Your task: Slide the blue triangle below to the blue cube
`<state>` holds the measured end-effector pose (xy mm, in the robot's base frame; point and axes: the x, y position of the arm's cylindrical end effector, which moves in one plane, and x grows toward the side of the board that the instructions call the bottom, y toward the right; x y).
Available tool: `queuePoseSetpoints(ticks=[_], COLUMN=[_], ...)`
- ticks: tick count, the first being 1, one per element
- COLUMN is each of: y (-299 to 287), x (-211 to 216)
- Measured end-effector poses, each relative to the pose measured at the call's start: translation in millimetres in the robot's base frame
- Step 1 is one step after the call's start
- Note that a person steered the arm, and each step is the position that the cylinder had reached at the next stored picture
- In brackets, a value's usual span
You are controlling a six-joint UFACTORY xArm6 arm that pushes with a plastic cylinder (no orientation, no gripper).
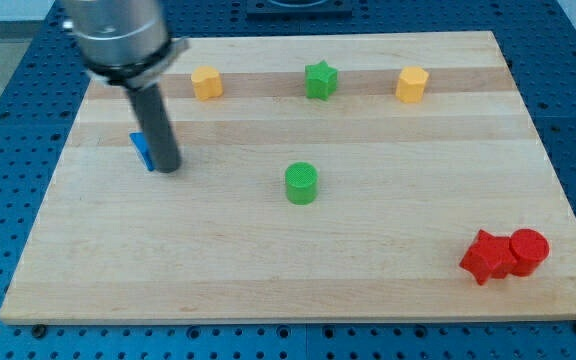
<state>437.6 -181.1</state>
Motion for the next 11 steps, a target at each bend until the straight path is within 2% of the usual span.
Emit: queuePoseSetpoints(ticks=[2, 3, 5, 6, 7, 9, 10, 11], y=[-16.9, -19.7, 24.4, 11.3, -24.6, -35.5, -35.1, -36.0], x=[-93.7, -112.1, -58.5, -27.5, -33.8, -97.5, -83.0, -47.0])
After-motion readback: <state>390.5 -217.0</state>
